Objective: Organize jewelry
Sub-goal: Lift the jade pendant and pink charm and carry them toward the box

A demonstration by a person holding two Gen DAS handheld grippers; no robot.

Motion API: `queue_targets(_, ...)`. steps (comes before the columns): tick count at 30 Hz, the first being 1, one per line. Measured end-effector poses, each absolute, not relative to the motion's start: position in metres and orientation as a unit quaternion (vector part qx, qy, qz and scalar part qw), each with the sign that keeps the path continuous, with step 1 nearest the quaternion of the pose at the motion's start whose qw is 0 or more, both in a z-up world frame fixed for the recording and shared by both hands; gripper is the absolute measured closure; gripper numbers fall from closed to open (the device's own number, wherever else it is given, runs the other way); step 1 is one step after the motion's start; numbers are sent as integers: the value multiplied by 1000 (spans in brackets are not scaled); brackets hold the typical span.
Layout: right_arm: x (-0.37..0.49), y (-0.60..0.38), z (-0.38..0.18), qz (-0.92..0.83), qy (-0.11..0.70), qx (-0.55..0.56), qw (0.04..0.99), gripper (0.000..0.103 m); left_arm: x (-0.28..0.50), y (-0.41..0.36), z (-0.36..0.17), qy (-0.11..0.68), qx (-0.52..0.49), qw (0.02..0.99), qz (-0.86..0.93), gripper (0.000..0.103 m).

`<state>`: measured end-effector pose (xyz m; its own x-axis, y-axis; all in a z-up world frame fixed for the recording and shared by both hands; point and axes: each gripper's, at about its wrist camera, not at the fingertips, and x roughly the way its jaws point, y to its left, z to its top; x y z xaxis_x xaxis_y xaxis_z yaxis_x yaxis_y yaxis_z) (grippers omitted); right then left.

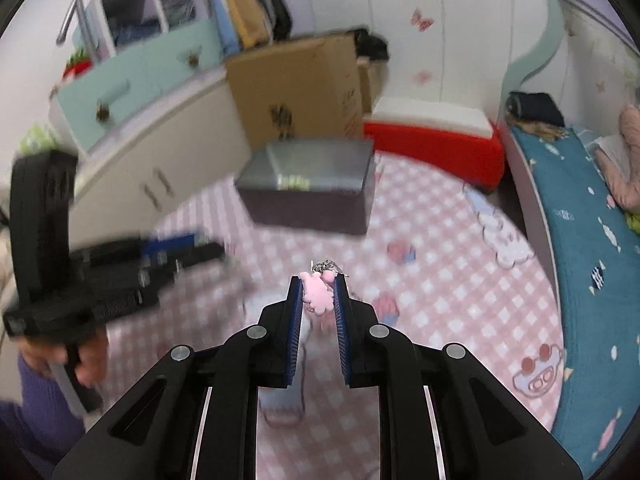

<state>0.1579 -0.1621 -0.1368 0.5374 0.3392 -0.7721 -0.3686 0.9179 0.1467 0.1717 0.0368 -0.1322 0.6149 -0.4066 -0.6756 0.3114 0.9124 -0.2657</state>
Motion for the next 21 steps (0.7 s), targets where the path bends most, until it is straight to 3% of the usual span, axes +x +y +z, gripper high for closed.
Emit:
queue_targets(7,155,-186,-195,151,520,-75,837,86,168,35,-136,393,-61,894,-205,76)
queue_targets(18,146,-185,-141,168,460,-71,869,86,164,28,-131,387,-54,896,-212,76)
queue_targets(21,147,-179,-151,156,477,-105,859,87,164,29,-131,389,-56,895,-210,76)
